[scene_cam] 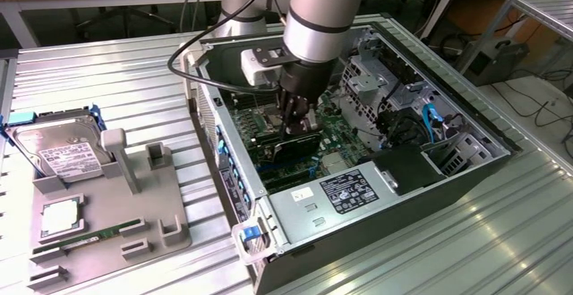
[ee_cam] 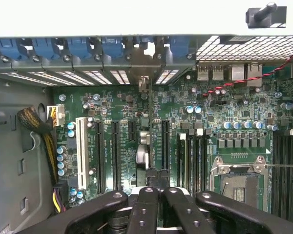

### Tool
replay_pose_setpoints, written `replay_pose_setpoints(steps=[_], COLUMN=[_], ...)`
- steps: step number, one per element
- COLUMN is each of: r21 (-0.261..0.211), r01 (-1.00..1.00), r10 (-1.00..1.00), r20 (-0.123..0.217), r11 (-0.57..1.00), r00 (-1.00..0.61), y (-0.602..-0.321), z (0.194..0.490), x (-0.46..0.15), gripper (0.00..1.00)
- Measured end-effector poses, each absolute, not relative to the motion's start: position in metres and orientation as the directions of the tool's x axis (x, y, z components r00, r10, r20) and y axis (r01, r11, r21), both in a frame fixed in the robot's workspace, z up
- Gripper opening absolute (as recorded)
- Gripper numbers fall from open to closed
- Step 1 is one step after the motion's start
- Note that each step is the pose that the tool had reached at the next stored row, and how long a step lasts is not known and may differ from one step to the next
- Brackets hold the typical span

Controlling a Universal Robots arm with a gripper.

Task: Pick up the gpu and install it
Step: 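Insert the gpu into the slot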

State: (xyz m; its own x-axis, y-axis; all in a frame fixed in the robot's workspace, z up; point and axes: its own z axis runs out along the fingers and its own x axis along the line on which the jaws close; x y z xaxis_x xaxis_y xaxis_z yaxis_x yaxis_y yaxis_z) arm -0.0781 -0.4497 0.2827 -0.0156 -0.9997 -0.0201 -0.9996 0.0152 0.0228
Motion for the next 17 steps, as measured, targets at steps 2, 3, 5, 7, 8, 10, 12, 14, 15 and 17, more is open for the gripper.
replay_pose_setpoints(steps=[2, 3, 5, 7, 8, 10, 12, 14, 15, 17], r21=[0.023, 0.023, 0.023, 0.023, 0.023, 0.023, 0.023, 0.023, 0.023, 0.023], r01=[-1.0, -1.0, -1.0, -1.0, -1.0, -1.0, -1.0, -1.0, -1.0, -1.0], r10=[-1.0, -1.0, -1.0, -1.0, -1.0, -1.0, -1.0, -1.0, -1.0, -1.0], r20=[-0.02, -0.02, -0.02, -0.02, -0.02, -0.02, -0.02, -0.02, -0.02, -0.02], r11=[0.015, 0.015, 0.015, 0.015, 0.015, 0.015, 0.015, 0.015, 0.015, 0.015], r00=[-0.016, -0.015, -0.015, -0.015, -0.015, -0.015, -0.015, -0.015, -0.015, -0.015], y=[-0.4491, -0.4486, -0.4477, -0.4468, -0.4468, -0.4468, -0.4468, -0.4468, -0.4468, -0.4468], z=[0.2824, 0.2819, 0.2808, 0.2789, 0.2782, 0.2778, 0.2772, 0.2771, 0.2775, 0.28], x=[-0.0786, -0.0788, -0.0797, -0.0812, -0.0815, -0.0817, -0.0817, -0.0817, -0.0818, -0.0818], gripper=[0.11, 0.11, 0.11, 0.11, 0.11, 0.11, 0.11, 0.11, 0.11, 0.11])
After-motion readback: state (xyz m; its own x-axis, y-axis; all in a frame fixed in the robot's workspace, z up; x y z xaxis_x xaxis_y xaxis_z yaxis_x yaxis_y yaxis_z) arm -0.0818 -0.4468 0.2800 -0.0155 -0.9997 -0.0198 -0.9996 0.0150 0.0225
